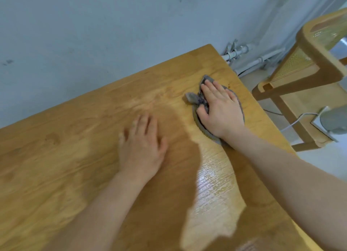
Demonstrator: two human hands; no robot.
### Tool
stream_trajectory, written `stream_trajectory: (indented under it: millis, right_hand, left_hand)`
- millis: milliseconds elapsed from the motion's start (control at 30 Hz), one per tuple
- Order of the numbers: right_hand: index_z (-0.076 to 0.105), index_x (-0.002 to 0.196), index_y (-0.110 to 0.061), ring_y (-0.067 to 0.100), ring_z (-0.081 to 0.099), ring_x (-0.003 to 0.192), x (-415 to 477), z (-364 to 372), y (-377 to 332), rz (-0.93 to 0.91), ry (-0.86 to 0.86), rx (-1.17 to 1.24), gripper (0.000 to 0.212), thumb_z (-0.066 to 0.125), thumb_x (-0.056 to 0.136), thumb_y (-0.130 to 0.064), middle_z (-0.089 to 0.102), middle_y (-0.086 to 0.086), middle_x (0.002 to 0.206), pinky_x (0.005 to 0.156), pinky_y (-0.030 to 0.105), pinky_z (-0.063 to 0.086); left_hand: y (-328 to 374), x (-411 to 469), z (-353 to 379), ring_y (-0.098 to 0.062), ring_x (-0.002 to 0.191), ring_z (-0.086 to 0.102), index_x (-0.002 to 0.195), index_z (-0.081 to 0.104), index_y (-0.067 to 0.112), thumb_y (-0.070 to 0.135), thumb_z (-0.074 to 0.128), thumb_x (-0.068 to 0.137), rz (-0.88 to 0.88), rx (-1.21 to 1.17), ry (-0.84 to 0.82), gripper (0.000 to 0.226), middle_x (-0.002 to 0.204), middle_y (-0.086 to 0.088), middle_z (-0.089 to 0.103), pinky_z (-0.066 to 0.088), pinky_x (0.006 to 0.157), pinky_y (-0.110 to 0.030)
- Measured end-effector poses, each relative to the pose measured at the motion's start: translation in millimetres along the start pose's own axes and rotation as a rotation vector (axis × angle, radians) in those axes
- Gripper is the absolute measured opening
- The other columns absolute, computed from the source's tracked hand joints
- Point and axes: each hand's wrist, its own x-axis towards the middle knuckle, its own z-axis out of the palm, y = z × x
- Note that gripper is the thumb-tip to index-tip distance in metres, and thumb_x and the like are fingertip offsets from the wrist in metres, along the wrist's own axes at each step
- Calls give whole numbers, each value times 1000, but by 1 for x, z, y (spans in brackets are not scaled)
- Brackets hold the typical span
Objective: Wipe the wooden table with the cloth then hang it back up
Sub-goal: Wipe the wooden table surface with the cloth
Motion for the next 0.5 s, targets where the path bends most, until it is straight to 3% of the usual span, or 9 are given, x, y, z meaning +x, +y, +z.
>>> stream_trajectory:
  millis: [100, 233, 300, 500]
  right_hand:
    - [37, 147, -13, 18, 21, 146, -8, 9, -17, 94, 24, 5, 62, 36, 90, -36, 31, 3, 155, 118, 39, 15]
    - [40, 145, -14, 17, 24, 145, -89, -1, -12, -214, -115, 16, 63, 38, 86, -35, 34, 1, 154, 117, 40, 20]
    - [41, 145, -13, 17, 25, 144, -93, -8, 12, -244, -111, 11, 63, 38, 86, -36, 35, 2, 153, 115, 44, 24]
    - [30, 148, -5, 25, 17, 146, 11, 0, 9, 306, 13, 1, 67, 36, 89, -37, 26, 11, 157, 118, 45, 13]
  left_hand:
    - [25, -7, 14, -24, 148, 7, 151, 19, 15, 45, 27, 94, -27, -32, 33, 66, 160, -7, 14, 11, 117, -53]
    - [21, -8, 21, -25, 146, 16, 149, 27, 14, 42, 32, 92, -36, -17, 92, 64, 158, -8, 23, 16, 115, -54]
    - [21, -5, 21, -25, 147, 13, 150, 25, 15, 43, 29, 93, -27, -27, 88, 64, 159, -8, 20, 13, 117, -53]
    - [23, -4, 20, -25, 147, 11, 150, 22, 14, 44, 27, 93, -45, -5, 80, 65, 159, -8, 18, 12, 117, -53]
